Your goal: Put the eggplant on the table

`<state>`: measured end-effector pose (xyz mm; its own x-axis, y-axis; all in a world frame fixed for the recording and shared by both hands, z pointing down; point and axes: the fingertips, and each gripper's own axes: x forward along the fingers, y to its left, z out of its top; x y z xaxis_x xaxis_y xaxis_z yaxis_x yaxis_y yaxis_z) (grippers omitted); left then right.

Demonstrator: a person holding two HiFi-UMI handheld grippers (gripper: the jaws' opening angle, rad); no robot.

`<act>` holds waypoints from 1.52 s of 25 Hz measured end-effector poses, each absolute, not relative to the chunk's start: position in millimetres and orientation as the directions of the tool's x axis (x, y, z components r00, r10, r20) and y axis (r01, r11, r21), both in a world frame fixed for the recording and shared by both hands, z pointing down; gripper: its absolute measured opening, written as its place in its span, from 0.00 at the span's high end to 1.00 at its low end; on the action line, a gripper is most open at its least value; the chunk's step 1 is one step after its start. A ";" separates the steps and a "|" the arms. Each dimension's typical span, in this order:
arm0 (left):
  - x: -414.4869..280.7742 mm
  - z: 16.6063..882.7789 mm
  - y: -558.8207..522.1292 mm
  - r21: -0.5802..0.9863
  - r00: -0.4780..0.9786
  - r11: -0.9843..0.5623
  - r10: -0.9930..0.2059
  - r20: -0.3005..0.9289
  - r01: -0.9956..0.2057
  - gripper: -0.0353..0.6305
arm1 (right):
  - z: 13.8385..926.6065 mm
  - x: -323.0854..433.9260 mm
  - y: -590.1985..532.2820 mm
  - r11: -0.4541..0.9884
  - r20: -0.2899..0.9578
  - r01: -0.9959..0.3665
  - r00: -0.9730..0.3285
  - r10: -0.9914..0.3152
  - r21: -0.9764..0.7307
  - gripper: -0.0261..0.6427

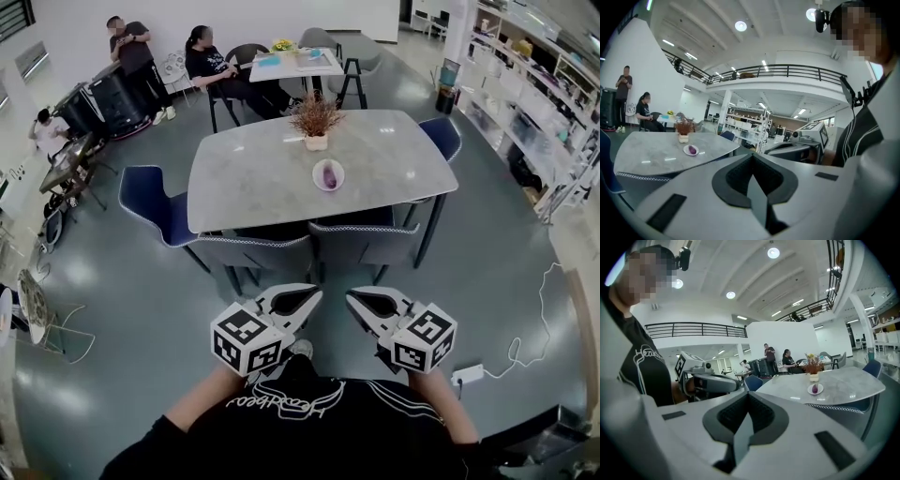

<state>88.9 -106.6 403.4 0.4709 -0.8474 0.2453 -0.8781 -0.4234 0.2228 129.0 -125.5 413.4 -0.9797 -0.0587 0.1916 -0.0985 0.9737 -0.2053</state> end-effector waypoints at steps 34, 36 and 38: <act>149.0 422.3 -39.9 0.313 0.475 -0.397 -0.848 0.234 -0.863 0.94 | 425.2 199.5 -58.6 0.956 0.176 -0.156 -0.978 -0.113 -0.250 0.95; 147.5 424.9 -38.1 0.332 0.474 -0.388 -0.848 0.236 -0.860 0.94 | 425.9 199.7 -56.1 0.954 0.175 -0.151 -0.979 -0.108 -0.258 0.95; 146.5 426.6 -36.0 0.344 0.472 -0.381 -0.849 0.237 -0.858 0.94 | 425.8 200.5 -54.3 0.954 0.173 -0.150 -0.979 -0.106 -0.261 0.95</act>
